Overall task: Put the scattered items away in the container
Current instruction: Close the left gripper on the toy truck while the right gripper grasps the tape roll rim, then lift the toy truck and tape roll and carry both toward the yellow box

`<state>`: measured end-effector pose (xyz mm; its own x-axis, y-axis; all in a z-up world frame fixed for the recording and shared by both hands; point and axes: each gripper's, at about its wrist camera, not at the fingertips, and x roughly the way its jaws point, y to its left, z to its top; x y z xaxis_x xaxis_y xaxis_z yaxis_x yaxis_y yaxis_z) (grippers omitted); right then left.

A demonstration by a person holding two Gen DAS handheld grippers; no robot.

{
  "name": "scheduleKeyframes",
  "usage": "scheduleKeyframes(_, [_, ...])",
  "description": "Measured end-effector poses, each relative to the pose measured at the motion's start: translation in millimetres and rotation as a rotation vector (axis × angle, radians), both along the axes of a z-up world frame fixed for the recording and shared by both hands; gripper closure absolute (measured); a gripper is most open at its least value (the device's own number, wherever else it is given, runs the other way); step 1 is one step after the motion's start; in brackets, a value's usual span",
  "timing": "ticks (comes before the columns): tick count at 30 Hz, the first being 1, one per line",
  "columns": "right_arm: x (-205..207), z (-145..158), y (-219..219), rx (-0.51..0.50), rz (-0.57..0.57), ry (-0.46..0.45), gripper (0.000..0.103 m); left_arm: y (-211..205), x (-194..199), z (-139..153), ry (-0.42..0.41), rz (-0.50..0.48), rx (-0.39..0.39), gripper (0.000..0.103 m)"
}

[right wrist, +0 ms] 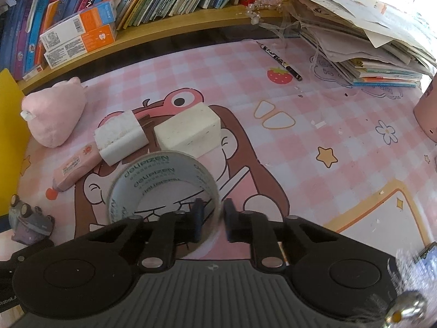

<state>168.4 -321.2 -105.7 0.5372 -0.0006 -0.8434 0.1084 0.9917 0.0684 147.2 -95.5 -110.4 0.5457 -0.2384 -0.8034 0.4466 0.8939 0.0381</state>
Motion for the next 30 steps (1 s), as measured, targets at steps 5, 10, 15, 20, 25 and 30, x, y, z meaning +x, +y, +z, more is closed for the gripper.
scheduleKeyframes(5, [-4,3,2,0.000,0.012,-0.006,0.094,0,-4,4,-0.006,-0.019,-0.014,0.044])
scheduleKeyframes(10, [-12,8,5,0.012,0.021,-0.018,0.094,0,-8,10,-0.015,-0.027,-0.027,0.044])
scheduleKeyframes(15, [-22,16,7,0.040,0.031,-0.036,0.094,2,-16,22,-0.037,-0.031,-0.038,0.044])
scheduleKeyframes(20, [-33,26,9,0.045,0.037,-0.056,0.094,4,-27,33,-0.063,-0.035,-0.043,0.044])
scheduleKeyframes(25, [-47,35,11,0.045,0.049,-0.072,0.094,6,-40,45,-0.090,-0.039,-0.045,0.044])
scheduleKeyframes(30, [-63,42,16,0.048,0.070,-0.082,0.094,9,-56,57,-0.117,-0.040,-0.047,0.044])
